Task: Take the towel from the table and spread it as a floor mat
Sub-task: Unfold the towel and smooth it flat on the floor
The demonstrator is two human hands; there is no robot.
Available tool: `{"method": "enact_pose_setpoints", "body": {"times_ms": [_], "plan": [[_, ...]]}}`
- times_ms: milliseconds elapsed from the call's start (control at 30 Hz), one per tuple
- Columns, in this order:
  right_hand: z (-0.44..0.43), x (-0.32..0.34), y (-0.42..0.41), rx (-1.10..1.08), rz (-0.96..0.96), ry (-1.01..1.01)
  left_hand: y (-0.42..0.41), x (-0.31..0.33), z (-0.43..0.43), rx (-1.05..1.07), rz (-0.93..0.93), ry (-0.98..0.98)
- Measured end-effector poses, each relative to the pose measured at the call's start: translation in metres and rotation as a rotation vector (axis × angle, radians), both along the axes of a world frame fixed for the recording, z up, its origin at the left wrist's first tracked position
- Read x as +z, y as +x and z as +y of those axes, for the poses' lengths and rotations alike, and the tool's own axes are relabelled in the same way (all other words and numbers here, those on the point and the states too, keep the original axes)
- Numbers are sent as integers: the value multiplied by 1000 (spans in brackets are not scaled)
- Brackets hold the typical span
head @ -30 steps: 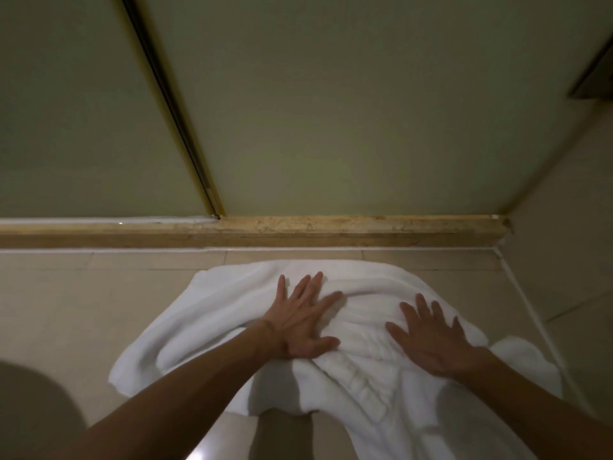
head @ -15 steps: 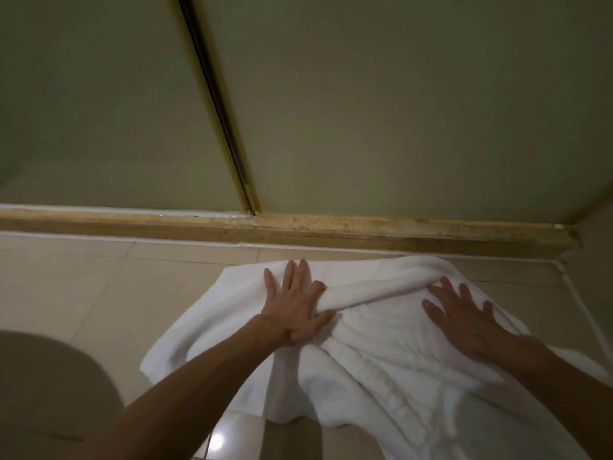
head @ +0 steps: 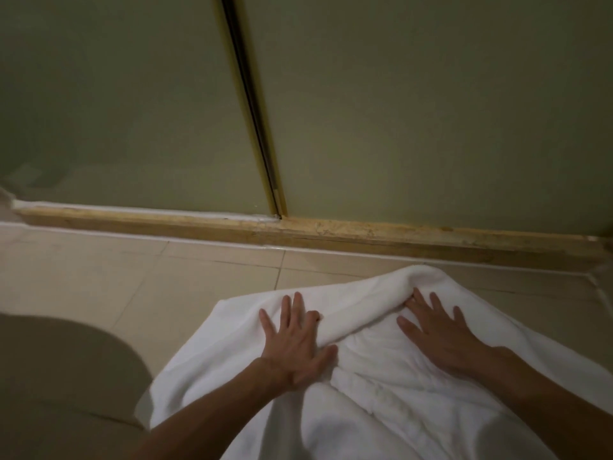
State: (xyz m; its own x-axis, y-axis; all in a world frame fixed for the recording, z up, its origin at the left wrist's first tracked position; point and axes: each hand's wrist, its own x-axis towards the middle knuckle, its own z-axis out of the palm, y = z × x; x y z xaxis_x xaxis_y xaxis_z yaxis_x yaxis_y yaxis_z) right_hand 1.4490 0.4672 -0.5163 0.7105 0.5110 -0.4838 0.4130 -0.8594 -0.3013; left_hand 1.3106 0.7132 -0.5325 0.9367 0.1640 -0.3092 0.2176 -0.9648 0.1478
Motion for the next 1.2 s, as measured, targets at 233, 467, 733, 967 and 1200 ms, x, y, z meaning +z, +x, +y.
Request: {"method": "enact_pose_setpoints", "body": {"times_ms": [233, 467, 733, 967, 1200], "plan": [[12, 19, -6, 109, -15, -97, -14, 8, 7, 2, 9, 43], [65, 90, -7, 544, -335, -115, -4, 24, 50, 53, -9, -5], [155, 78, -20, 649, -235, -65, -6, 24, 76, 48, -133, 50], [191, 30, -40, 516, -314, 7, 3, 25, 90, 49, -192, -4], [185, 25, -62, 620, -589, 71, -16, 30, 91, -94, -207, 10]]}}
